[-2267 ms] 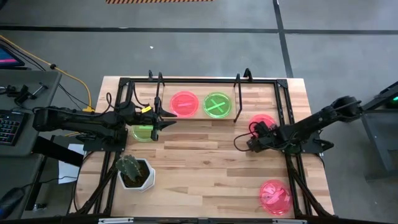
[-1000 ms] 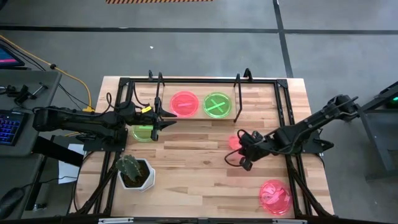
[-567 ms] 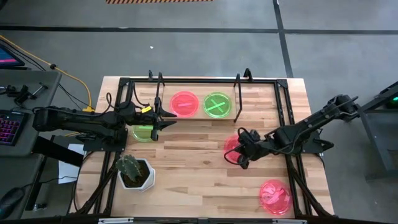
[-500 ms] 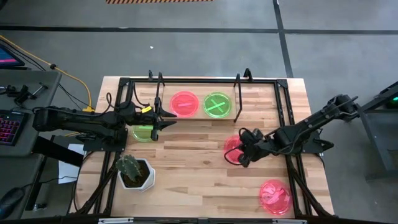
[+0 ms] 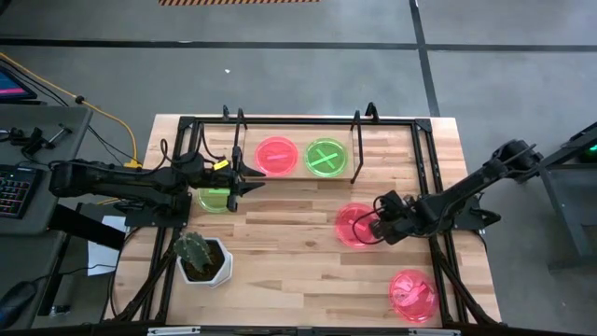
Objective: Place and stack plates onto a shelf
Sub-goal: Stack the top pink plate on top of the other pink plate on the shelf
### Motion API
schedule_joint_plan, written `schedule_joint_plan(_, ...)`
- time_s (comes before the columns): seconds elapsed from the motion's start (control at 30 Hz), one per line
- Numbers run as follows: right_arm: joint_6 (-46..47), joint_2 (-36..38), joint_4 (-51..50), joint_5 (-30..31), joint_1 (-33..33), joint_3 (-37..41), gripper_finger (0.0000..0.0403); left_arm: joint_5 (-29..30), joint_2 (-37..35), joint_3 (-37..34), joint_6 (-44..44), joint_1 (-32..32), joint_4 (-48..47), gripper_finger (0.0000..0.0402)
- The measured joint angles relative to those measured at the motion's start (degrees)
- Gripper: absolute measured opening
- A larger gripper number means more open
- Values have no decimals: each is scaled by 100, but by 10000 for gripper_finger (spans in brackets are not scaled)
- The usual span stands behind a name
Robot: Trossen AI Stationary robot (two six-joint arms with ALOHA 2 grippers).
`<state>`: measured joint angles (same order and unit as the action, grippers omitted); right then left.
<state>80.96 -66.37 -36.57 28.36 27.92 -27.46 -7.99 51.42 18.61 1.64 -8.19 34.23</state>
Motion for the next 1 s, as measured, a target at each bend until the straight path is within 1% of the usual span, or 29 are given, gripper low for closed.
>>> schedule_joint_plan(0.1, 25, 349, 324, 164, 0, 293, 42, 0, 2, 0, 2, 1, 1, 105)
schedule_joint_plan(0.27, 114, 863, 862, 184, 11, 713, 114, 0, 2, 0, -1, 0, -8, 105)
schedule_joint_plan(0.37, 160, 951, 1119, 178, 37, 971, 152, 0, 0, 0, -116, 1, -35, 105)
schedule_joint_plan(0.47, 353, 938, 1520, 165, 42, 1348, 175, 0, 2, 0, -145, 1, -36, 105)
schedule_joint_plan(0.53, 449, 943, 1910, 234, 42, 1627, 181, 0, 1, 0, -145, -1, -40, 105)
schedule_joint_plan(0.63, 438, 949, 2816, 425, 42, 1994, 183, 0, 1, 0, -145, -1, -45, 105)
schedule_joint_plan(0.77, 302, 947, 3623, 477, 39, 2259, 184, 0, 0, 0, -145, 1, -52, 105)
schedule_joint_plan(0.9, 394, 943, 3777, 460, 37, 2313, 171, 0, 1, 0, -145, 0, -52, 105)
schedule_joint_plan(1.0, 408, 940, 3772, 408, 37, 2315, 139, 0, 2, 0, -159, -1, -52, 105)
